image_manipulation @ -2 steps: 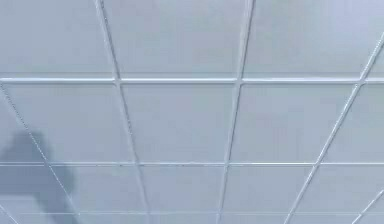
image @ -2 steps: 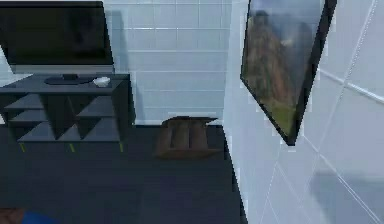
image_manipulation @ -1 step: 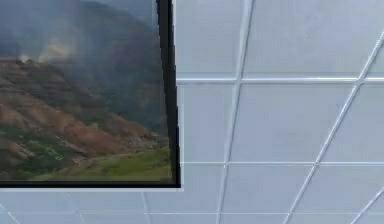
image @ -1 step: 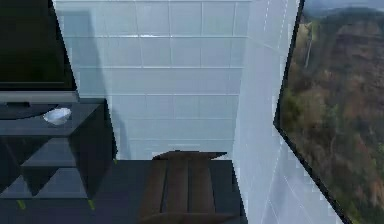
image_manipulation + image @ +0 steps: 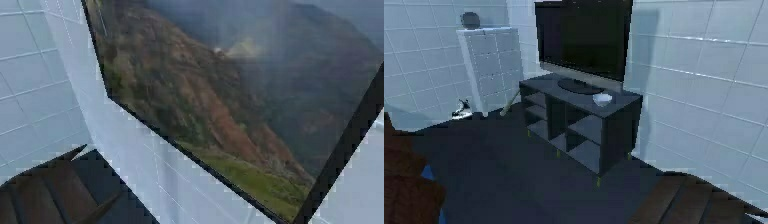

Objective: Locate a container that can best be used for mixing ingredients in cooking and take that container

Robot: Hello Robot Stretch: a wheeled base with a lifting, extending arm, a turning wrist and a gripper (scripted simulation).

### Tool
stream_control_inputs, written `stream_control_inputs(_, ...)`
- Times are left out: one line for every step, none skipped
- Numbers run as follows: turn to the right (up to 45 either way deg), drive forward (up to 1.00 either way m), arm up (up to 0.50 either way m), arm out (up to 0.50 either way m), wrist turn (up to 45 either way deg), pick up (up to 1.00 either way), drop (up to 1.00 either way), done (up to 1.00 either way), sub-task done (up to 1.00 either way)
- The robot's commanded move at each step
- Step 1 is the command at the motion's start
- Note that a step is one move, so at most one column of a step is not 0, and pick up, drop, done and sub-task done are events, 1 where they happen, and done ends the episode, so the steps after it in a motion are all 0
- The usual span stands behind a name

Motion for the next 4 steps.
stream_control_inputs(0.0,0.70,0.00,0.00,0.0,0.00,0.00,0.00,0.00)
stream_control_inputs(-39.0,0.00,0.00,0.00,0.0,0.00,0.00,0.00,0.00)
stream_control_inputs(0.0,0.05,0.00,0.00,0.0,0.00,0.00,0.00,0.00)
stream_control_inputs(-9.0,0.00,0.00,0.00,0.0,0.00,0.00,0.00,0.00)
